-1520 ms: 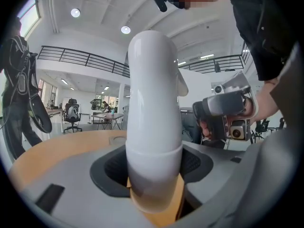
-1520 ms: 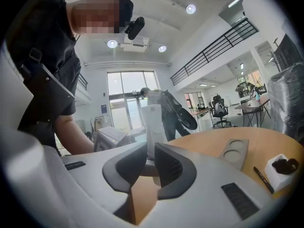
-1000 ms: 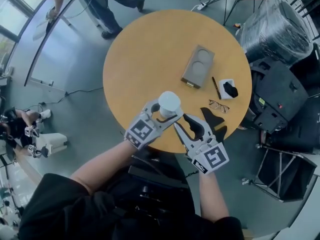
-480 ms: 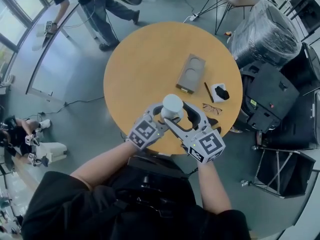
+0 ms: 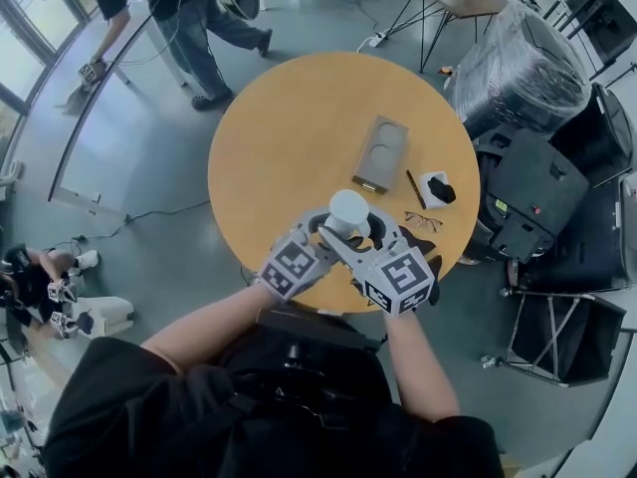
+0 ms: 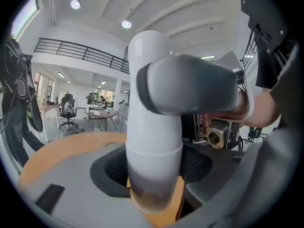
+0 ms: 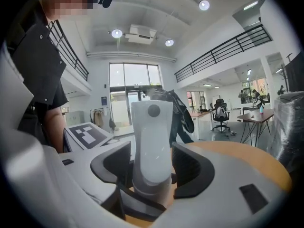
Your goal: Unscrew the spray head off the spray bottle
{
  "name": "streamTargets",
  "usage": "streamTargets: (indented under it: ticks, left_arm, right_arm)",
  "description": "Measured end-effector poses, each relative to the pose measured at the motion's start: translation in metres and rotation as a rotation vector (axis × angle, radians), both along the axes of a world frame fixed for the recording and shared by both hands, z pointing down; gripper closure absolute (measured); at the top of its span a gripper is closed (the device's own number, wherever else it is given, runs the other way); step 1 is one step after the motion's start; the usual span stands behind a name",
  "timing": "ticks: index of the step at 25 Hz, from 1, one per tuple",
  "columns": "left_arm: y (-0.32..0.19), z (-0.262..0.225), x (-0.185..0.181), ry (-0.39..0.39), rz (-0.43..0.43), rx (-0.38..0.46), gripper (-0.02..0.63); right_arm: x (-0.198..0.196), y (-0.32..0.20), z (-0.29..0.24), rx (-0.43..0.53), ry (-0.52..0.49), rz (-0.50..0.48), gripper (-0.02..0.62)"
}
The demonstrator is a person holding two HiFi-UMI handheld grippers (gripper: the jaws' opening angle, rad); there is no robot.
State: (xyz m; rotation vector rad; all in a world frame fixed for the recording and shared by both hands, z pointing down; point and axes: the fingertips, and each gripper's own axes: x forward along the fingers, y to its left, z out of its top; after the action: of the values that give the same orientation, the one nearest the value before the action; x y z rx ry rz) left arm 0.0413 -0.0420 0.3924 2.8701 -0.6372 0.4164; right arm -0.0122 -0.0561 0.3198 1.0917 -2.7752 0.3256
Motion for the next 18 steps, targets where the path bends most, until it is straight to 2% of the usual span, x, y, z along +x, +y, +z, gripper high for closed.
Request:
streamTargets:
  ticks: [2,5,10,13,18]
  left_arm:
    - [0.001,-0.003,-0.003,0.004,0.011,0.008,0.301]
    - [0.005,-0.005,-0.007,0.023,0.035,0.006,0.302]
    - [0.018,-0.012,-0.015,0.051,0.127,0.024,0.305]
    - [0.026,-0.017,-0.019,0.065,0.185,0.035,0.305]
    - [0.036,-0.026,-0.025,0.080,0.309,0.041,0.305]
  right_arm:
    - [-0.004,-0.002,-0.003,0.023,-0.004,0.021,0.348]
    - [-0.010,0.000,-0.007,0.049,-0.008,0.023,0.353]
    - [-0.021,0.013,-0.016,0.116,-0.045,-0.051,0.364]
    - [-0.023,0.018,-0.023,0.109,-0.105,-0.099,0.366]
    - [-0.026,0.026,-0.034,0.108,-0.152,-0.192,0.367]
